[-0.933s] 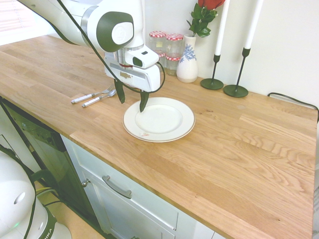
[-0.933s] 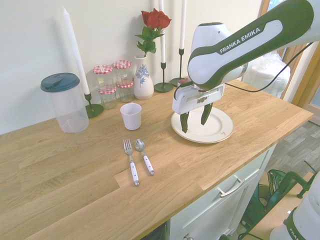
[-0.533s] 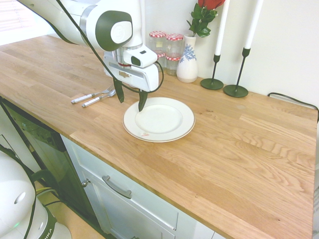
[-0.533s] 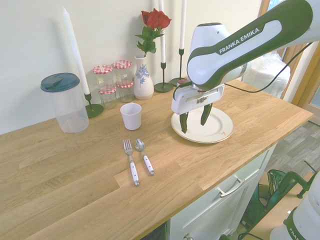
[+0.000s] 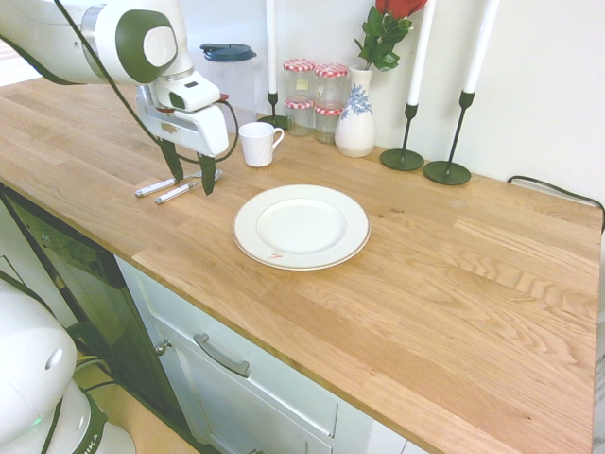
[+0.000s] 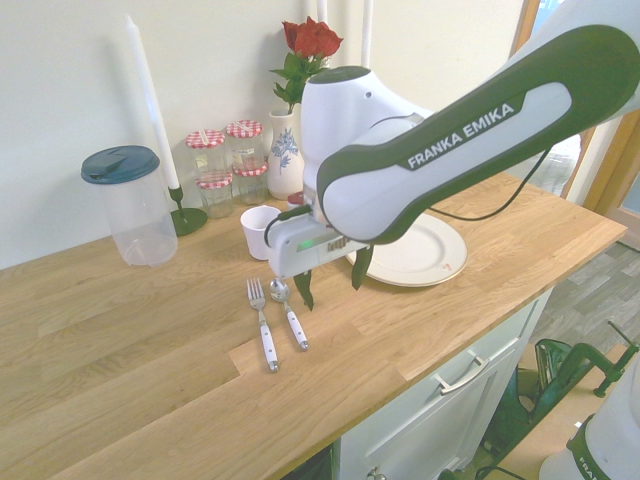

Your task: Put the spoon into the plate

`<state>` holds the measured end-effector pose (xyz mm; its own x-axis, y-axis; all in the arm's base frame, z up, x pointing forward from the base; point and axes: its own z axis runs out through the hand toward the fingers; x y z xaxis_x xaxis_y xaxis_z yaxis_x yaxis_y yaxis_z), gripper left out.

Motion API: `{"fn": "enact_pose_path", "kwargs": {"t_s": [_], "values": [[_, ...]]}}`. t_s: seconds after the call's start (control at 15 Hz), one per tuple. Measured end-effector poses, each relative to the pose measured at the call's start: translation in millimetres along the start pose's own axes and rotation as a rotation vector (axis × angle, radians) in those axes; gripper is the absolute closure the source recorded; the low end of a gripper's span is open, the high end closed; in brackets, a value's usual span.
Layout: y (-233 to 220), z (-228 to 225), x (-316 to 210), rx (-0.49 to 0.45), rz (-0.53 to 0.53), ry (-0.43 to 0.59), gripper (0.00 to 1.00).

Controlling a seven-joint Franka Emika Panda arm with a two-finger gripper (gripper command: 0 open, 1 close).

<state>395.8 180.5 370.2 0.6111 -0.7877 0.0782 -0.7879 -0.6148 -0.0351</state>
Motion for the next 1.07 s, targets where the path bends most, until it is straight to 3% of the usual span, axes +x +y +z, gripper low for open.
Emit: {"fn": "enact_pose_path", "kwargs": {"t_s": [0.67,0.73,1.07], "values": [[-16.7,45.1,-13.6,0.001,0.004,-0.001,0.00],[-17.1,45.1,-13.9,0.002,0.002,0.002,1.00],[-18.2,45.4,-14.5,0.009,0.004,0.007,1.00]]}}
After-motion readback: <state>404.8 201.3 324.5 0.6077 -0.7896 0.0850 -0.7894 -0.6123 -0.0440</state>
